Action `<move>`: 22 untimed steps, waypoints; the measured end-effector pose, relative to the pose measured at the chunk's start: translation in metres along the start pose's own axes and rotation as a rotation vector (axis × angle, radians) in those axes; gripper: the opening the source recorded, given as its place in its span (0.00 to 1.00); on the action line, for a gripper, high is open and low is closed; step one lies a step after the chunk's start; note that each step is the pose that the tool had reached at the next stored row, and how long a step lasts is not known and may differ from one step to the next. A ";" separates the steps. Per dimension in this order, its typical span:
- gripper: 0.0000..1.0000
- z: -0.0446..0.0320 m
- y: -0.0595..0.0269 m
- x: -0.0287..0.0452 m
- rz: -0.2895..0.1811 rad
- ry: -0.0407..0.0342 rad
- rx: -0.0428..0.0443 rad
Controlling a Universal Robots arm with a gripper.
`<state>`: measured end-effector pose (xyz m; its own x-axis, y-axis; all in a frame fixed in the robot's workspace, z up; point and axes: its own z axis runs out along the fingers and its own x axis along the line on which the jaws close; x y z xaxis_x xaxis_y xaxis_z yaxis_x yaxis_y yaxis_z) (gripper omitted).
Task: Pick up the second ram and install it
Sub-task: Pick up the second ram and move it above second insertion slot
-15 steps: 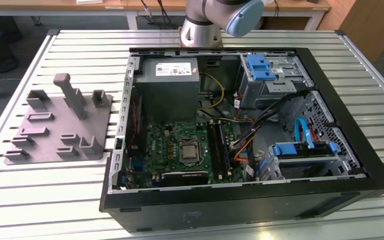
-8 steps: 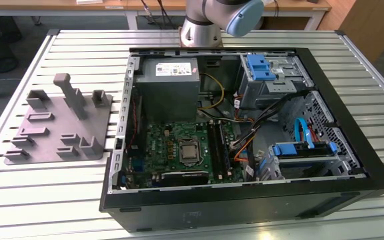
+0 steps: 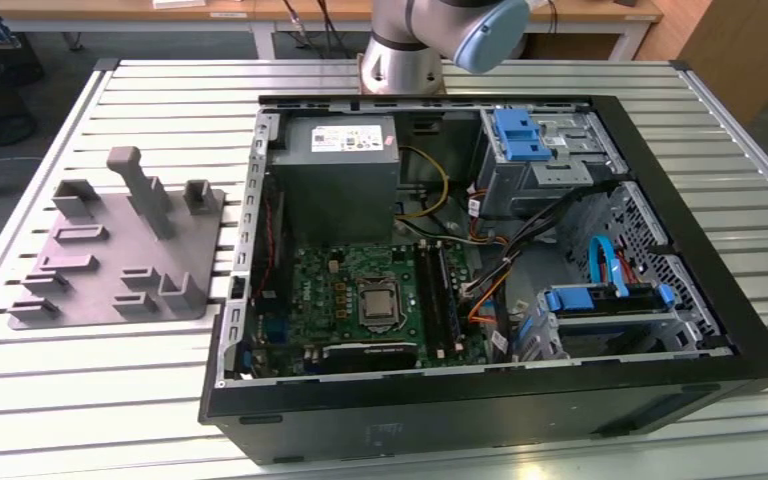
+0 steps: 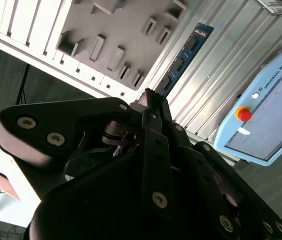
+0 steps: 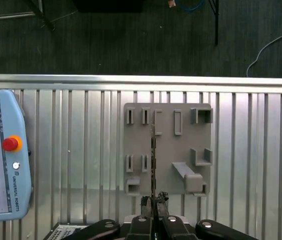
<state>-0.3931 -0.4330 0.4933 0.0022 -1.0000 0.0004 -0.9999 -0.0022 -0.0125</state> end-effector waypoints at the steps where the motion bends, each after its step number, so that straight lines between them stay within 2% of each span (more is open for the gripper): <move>1: 0.14 0.0004 -0.0049 0.0000 0.000 0.0000 -0.0002; 22: 0.14 0.0121 -0.0998 0.0002 0.000 0.0001 -0.0058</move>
<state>-0.2931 -0.4330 0.4824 0.0022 -1.0000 0.0005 -1.0000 -0.0022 -0.0067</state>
